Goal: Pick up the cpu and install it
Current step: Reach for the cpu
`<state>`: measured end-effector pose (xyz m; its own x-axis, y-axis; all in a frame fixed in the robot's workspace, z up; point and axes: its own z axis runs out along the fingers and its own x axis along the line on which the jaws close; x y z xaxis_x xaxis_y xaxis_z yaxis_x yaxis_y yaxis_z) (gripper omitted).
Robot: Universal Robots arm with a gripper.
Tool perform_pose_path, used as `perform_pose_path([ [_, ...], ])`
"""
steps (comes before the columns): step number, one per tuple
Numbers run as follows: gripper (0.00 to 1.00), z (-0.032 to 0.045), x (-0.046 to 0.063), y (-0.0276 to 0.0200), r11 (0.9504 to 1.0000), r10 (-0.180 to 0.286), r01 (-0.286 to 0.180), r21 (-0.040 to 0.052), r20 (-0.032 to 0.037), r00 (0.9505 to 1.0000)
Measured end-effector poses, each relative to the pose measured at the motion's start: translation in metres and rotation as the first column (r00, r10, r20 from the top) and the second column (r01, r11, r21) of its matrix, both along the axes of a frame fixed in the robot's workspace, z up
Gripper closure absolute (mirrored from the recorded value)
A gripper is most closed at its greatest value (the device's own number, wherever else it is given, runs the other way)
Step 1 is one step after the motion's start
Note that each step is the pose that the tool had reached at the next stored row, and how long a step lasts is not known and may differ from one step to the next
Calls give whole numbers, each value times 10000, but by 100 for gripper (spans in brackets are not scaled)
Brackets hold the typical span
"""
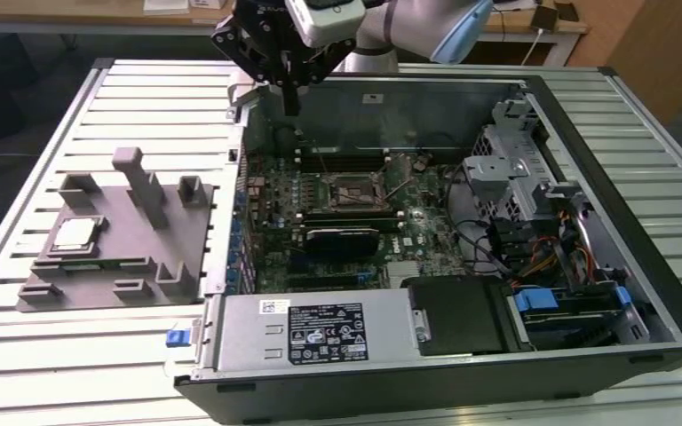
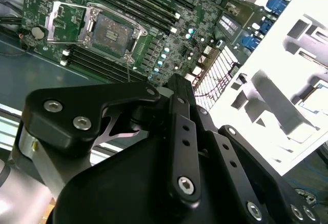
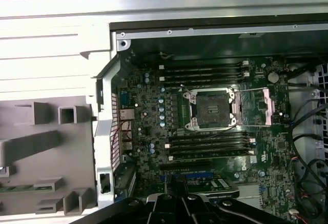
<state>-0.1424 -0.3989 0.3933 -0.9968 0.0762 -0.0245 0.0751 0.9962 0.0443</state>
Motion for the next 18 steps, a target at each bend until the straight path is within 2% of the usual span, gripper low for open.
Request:
perform_pose_path([
  [18, 89, 0, -255, 0, 10000, -1, 1, 1, 2, 10000],
])
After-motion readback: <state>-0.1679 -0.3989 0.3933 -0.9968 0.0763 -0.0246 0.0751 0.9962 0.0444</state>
